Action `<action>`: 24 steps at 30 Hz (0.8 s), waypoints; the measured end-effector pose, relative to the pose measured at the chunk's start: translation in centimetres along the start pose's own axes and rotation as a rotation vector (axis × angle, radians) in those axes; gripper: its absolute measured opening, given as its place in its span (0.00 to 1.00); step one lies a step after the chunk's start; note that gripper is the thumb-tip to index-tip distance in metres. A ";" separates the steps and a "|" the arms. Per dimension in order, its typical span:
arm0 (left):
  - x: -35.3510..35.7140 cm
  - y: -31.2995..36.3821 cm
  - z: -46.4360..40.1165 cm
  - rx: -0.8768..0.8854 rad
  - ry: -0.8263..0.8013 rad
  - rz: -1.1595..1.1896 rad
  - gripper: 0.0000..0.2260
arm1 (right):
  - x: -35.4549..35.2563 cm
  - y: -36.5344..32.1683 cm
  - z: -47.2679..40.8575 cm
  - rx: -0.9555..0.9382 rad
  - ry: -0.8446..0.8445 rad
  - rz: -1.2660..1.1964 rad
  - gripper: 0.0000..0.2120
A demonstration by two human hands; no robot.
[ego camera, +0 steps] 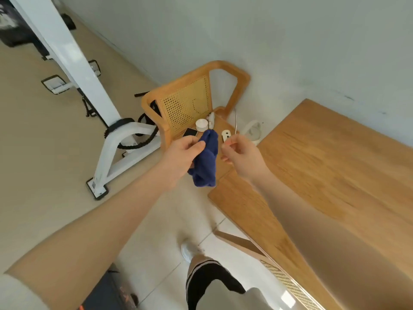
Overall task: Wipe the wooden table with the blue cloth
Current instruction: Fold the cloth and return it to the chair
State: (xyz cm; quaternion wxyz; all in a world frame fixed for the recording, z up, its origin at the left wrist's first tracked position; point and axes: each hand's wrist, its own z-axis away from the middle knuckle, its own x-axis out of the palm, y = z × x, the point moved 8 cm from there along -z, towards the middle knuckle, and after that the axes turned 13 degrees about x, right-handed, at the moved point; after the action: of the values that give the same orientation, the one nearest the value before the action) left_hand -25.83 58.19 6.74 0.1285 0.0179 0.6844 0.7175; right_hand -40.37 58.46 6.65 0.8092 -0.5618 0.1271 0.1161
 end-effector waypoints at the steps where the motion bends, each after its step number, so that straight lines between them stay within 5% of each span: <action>1: -1.0 -0.5 -0.9 -0.003 0.015 0.020 0.07 | 1.9 -0.5 -0.8 0.023 -0.073 -0.053 0.06; 7: -7.7 -2.6 -9.7 0.006 0.003 0.006 0.05 | 8.8 -3.9 -9.5 0.151 -0.123 -0.247 0.14; 12: -14.0 -2.3 -18.0 0.031 -0.035 -0.030 0.09 | 12.2 -7.1 -19.2 0.299 -0.059 -0.340 0.03; 14: -17.0 -2.2 -20.5 0.057 -0.019 -0.083 0.04 | 13.7 -8.4 -21.9 0.351 -0.060 -0.418 0.07; 17: -21.0 -2.7 -24.0 0.054 0.006 -0.103 0.15 | 16.1 -11.0 -25.2 0.365 -0.130 -0.496 0.09; 24: -26.7 -5.1 -32.1 -0.019 -0.124 -0.237 0.09 | 17.3 -13.4 -31.8 0.376 -0.040 -0.388 0.08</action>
State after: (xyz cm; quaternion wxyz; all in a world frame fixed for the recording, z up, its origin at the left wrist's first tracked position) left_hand -5.68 21.39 3.72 0.2545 -0.0199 0.6658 0.7011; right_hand -22.06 24.81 1.87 0.9087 -0.4132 0.0202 -0.0556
